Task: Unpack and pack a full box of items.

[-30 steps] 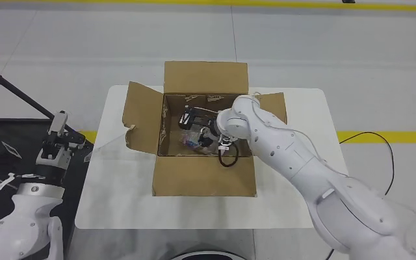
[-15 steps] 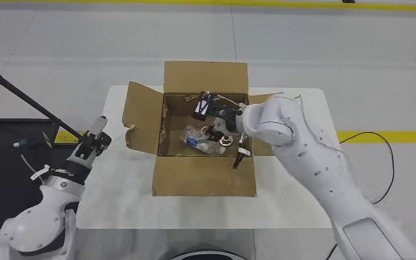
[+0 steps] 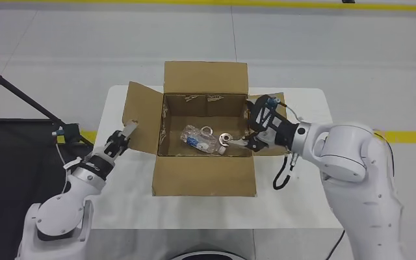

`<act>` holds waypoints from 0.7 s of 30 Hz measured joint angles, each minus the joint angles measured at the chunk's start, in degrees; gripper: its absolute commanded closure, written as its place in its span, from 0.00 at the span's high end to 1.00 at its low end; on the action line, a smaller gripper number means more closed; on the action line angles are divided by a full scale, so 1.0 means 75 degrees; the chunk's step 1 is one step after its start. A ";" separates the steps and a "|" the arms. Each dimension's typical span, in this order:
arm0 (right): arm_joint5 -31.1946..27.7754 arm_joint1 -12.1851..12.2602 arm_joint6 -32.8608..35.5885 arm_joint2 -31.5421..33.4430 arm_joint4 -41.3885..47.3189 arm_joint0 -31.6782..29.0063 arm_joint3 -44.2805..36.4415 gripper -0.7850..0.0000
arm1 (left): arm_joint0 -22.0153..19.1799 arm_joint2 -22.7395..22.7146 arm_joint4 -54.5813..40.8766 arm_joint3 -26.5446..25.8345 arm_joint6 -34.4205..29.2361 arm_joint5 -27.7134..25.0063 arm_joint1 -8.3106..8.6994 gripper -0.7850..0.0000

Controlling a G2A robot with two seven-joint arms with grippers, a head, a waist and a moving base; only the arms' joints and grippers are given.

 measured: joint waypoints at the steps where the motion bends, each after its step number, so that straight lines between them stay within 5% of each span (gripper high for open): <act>1: 0.0036 0.0022 -0.0031 0.0114 -0.0003 -0.0076 -0.0045 1.00 | -0.0012 0.0034 0.0028 0.0003 -0.0031 -0.0011 0.0009 1.00; 15: 0.0237 0.0068 -0.0225 0.0382 -0.0062 -0.0298 -0.0050 1.00 | -0.0053 0.0594 0.0414 -0.0387 -0.0220 -0.0012 0.0112 1.00; 21: 0.0212 0.0213 -0.0350 0.1340 0.1588 -0.0586 0.0496 1.00 | -0.0193 0.0998 0.0759 -0.0417 -0.0328 0.0105 0.0154 1.00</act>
